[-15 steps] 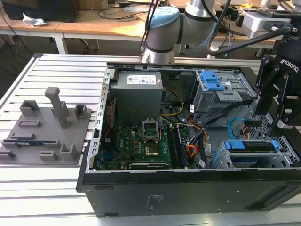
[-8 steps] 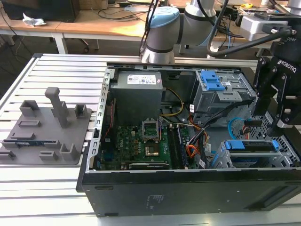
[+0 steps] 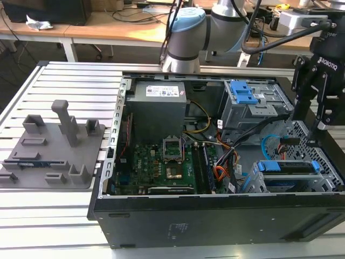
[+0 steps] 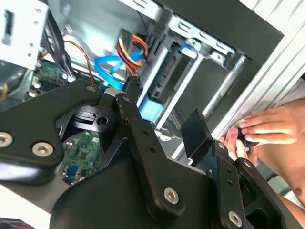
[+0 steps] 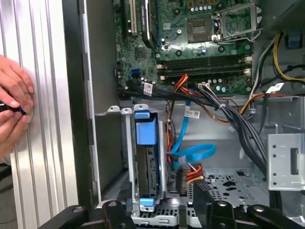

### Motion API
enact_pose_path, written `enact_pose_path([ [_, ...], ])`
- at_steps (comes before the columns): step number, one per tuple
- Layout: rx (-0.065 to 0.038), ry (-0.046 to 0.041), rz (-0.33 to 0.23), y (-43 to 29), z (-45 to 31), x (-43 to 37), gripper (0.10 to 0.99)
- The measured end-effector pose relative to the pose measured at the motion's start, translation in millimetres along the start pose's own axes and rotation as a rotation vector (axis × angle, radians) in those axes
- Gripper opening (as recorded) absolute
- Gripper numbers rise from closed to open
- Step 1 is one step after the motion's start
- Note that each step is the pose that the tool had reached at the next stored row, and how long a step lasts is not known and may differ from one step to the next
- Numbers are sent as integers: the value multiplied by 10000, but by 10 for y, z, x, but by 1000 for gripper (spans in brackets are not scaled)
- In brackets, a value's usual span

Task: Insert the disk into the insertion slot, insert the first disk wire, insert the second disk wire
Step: 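Insert the first disk wire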

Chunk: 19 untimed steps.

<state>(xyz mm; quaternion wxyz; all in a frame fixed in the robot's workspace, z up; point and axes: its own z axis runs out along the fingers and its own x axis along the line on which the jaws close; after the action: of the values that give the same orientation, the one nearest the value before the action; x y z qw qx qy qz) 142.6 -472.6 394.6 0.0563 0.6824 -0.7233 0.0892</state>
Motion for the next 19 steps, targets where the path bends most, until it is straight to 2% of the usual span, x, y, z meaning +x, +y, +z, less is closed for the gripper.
enact_pose_path([
  [1,9,138,-4,3,-7,-57,624],
  [2,20,311,-11,6,-6,-104,624],
  [3,26,381,-13,7,4,-115,624],
  [8,-10,411,200,12,107,-141,624],
  [10,-5,473,196,4,122,-183,624],
  [11,1,559,194,-2,127,-206,624],
  [15,34,1018,177,-13,137,-261,624],
  [17,52,1268,168,-15,140,-288,624],
  [18,65,1432,162,-14,144,-312,624],
  [19,69,1495,159,-13,150,-327,624],
])
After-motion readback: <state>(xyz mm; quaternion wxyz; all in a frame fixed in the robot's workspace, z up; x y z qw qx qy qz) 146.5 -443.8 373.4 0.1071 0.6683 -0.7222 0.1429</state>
